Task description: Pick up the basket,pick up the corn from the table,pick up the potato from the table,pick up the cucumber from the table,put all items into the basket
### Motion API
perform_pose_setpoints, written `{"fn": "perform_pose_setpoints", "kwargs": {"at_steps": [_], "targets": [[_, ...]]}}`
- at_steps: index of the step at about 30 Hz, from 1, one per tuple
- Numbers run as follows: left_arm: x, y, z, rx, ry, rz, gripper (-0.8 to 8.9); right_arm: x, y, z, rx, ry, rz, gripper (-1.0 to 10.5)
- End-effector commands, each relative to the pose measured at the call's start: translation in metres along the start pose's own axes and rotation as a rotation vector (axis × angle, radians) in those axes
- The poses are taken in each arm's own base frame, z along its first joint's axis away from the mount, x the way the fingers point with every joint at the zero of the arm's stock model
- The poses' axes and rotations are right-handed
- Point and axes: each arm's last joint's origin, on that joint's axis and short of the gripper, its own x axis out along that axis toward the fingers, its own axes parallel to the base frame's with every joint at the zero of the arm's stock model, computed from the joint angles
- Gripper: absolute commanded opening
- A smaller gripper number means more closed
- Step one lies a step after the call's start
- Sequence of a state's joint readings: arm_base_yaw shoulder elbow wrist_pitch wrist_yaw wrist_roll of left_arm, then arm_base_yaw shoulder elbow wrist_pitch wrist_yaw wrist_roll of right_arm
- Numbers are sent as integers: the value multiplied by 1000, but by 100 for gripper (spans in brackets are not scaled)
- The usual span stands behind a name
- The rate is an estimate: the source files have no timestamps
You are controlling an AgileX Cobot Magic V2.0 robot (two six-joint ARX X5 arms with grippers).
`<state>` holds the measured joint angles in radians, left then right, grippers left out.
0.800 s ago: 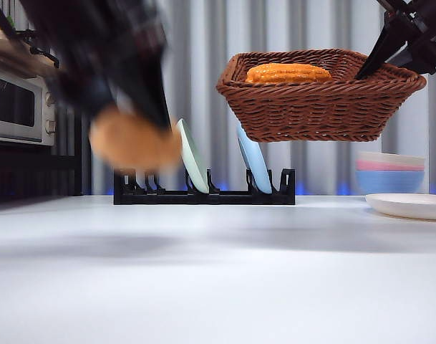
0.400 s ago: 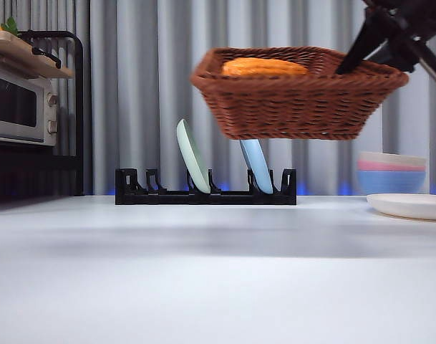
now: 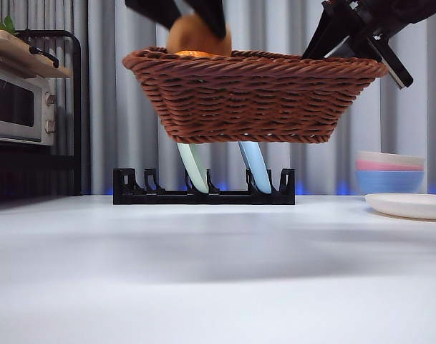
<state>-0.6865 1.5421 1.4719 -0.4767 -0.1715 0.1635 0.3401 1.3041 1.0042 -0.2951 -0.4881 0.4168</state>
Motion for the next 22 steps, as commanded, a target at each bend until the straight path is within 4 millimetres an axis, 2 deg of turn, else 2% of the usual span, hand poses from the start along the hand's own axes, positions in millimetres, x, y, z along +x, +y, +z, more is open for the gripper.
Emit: {"fn": "perform_pose_setpoints", "kwargs": {"at_steps": [1, 2, 4, 5, 6, 10, 15, 22], "targets": [[17, -1, -7, 29, 50, 15, 41, -1, 5, 4, -17, -16, 22, -12], [19, -2, -8, 31, 60, 5, 123, -1, 5, 4, -17, -15, 23, -12], [20, -2, -10, 33, 75, 2, 446, -1, 5, 3, -16, -14, 22, -12], [20, -2, -10, 32, 74, 3, 573, -1, 5, 3, -15, -12, 20, -12], [20, -3, -9, 33, 69, 2, 650, -1, 5, 3, -14, -12, 16, -12], [9, -3, -1, 31, 63, -2, 656, -1, 3, 3, -19, -23, -36, -12], [-28, -1, 26, 15, -5, -15, 656, 6, -3, 1, -9, -6, -72, -12], [-86, 3, 60, 2, -151, -31, 656, 41, -25, -5, 76, 69, -105, -12]]}}
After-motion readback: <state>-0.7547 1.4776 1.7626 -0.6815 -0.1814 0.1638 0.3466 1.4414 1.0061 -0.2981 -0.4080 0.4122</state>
